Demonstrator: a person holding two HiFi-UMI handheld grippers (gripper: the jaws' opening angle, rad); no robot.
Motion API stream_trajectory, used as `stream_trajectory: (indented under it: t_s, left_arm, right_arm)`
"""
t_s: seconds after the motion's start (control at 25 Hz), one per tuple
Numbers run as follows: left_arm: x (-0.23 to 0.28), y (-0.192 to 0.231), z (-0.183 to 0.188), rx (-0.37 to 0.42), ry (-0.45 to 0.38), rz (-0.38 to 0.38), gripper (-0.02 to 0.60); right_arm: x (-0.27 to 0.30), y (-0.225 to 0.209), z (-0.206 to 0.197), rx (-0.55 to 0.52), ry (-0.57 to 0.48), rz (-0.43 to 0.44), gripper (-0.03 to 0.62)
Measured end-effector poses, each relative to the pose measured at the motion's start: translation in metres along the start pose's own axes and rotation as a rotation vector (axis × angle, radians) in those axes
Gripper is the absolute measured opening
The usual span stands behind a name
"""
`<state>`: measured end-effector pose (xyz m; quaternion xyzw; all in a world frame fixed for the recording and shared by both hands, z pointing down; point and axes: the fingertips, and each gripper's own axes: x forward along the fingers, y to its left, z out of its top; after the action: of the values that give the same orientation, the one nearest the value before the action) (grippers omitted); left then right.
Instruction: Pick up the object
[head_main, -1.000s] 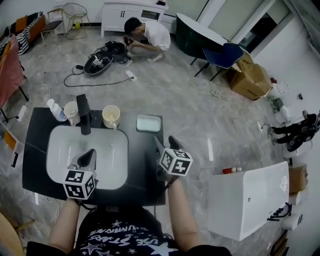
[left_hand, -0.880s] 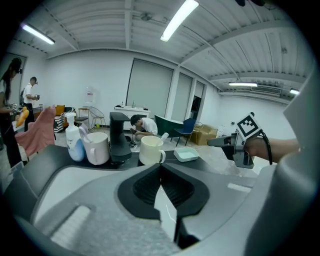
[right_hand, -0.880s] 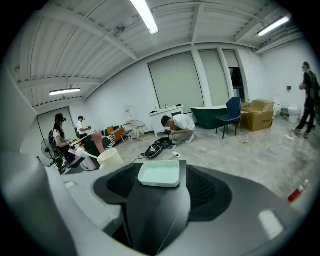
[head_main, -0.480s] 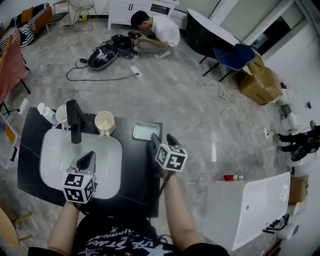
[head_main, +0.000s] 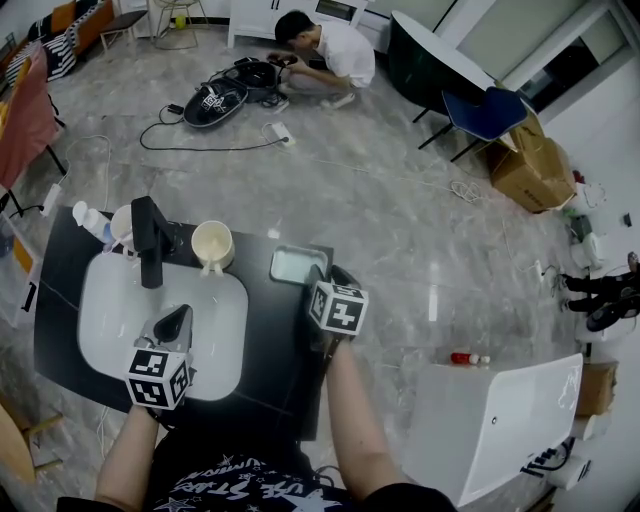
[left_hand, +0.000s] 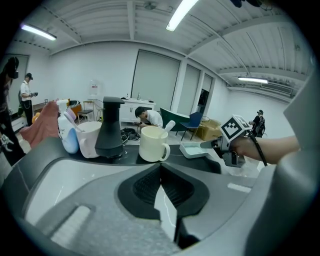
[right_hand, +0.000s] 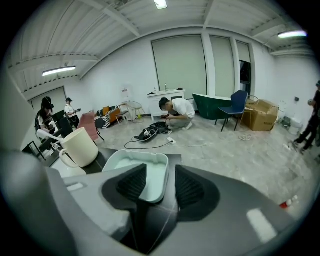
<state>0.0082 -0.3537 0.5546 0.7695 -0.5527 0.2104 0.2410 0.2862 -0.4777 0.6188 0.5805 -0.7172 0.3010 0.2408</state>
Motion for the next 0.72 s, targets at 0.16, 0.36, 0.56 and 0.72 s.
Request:
stream_trajectory:
  t_s: [0.16, 0.36, 0.56, 0.72]
  left_arm:
    - [0.001, -0.001, 0.0, 0.0, 0.005, 0.003, 0.011]
    - [0.003, -0.003, -0.004, 0.003, 0.011, -0.009, 0.011]
    - [-0.001, 0.002, -0.007, 0.002, 0.012, -0.016, 0.011]
    - [-0.005, 0.01, -0.006, -0.004, -0.001, -0.02, 0.011]
  right_arm:
    - [0.005, -0.006, -0.005, -0.002, 0.025, -0.01, 0.165]
    - [0.012, -0.013, -0.011, 0.011, 0.054, -0.045, 0.096]
    - [0.009, -0.016, -0.014, 0.035, 0.063, -0.098, 0.02]
    - [0.003, -0.01, -0.011, 0.033, 0.048, -0.109, 0.011]
